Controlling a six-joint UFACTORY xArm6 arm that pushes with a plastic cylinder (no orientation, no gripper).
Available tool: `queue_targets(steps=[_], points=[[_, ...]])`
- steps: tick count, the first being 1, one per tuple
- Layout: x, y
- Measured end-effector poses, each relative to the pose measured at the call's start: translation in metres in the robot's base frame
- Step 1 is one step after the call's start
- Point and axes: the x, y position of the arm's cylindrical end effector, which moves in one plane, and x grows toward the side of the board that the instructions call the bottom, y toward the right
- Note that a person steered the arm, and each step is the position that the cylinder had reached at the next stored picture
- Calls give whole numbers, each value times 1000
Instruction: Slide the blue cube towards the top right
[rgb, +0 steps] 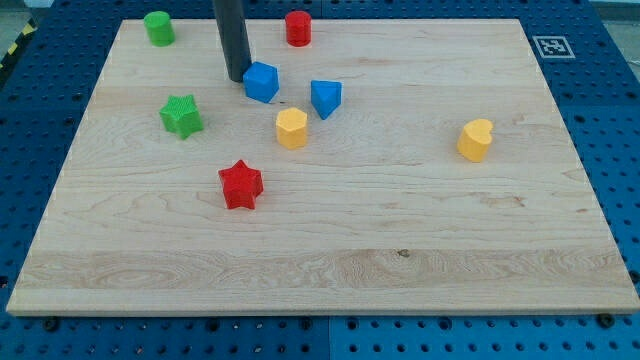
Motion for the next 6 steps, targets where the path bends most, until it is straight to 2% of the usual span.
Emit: queue_targets(steps=[4, 6], points=[[-4, 1], [27, 14]])
